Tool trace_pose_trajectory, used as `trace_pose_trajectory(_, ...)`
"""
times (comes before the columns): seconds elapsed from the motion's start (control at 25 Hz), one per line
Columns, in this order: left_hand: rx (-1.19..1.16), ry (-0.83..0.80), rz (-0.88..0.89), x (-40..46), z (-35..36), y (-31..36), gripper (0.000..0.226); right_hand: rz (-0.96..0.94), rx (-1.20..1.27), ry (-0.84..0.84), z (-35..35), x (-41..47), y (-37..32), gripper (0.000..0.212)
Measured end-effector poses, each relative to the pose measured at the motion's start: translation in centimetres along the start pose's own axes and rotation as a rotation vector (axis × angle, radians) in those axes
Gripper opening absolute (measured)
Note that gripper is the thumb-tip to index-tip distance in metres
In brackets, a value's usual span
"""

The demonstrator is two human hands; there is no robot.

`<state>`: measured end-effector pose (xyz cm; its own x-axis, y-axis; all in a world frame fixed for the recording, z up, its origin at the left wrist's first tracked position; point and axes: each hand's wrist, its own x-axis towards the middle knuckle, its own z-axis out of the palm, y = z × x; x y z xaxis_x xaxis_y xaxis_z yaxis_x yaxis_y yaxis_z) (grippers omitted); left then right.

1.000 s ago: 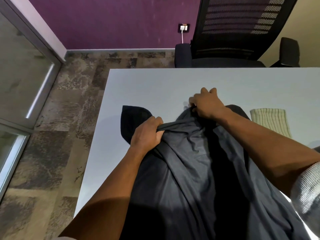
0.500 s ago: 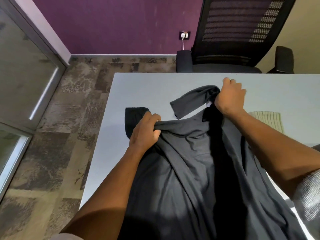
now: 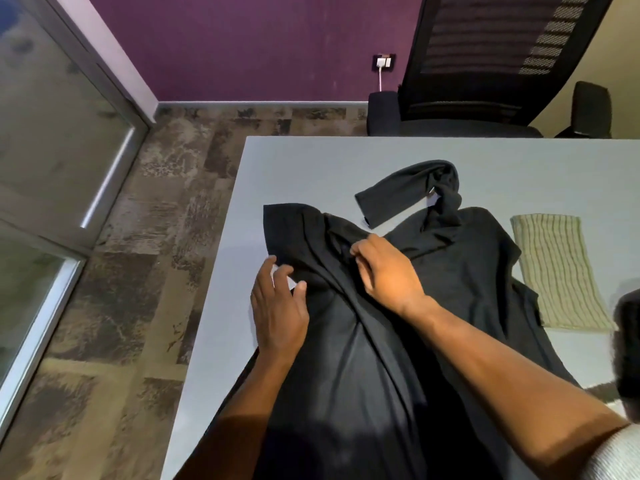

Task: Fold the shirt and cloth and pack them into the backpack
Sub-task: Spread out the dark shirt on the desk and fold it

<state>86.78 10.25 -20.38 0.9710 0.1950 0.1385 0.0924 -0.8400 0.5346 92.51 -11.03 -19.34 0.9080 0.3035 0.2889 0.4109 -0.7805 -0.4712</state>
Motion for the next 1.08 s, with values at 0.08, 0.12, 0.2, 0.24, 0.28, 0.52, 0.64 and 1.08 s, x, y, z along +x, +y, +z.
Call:
trace_pose_trajectory(0.08, 0.021, -0.148, 0.074, -4.6, -0.3, -1.8, 0.048, -0.051, -0.038, -0.048, 1.6, -0.3, -2.1, 0.015)
trace_pose_trajectory(0.12, 0.052, -0.231, 0.122, -6.5, -0.5, -3.1, 0.056, -0.065, -0.07, -0.071, 2.3, -0.4, -2.9, 0.017)
trace_pose_trajectory(0.2, 0.2, -0.342, 0.207, -9.2, -0.9, -5.6, 0.071, -0.063, -0.124, -0.119, 3.6, -0.5, -4.2, 0.023)
trace_pose_trajectory(0.24, 0.289, -0.371, 0.225, -10.1, -1.1, -6.6, 0.075, -0.048, -0.131, -0.151, 4.1, -0.7, -4.7, 0.026)
trace_pose_trajectory(0.28, 0.354, -0.388, 0.219, -10.7, -1.5, -7.3, 0.078, -0.025, -0.129, -0.185, 4.5, -0.9, -5.0, 0.03)
trace_pose_trajectory(0.52, 0.423, -0.401, 0.071, -14.1, -3.1, -8.8, 0.086, 0.062, -0.213, -0.347, 5.5, -0.7, -6.8, 0.052)
trace_pose_trajectory(0.64, 0.435, -0.392, 0.001, -16.2, -4.0, -9.7, 0.09, 0.1, -0.275, -0.39, 6.4, 0.1, -8.1, 0.057)
trace_pose_trajectory(1.08, 0.414, -0.333, -0.118, -20.6, -6.3, -14.0, 0.096, 0.158, -0.376, -0.536, 10.7, 1.3, -11.2, 0.082)
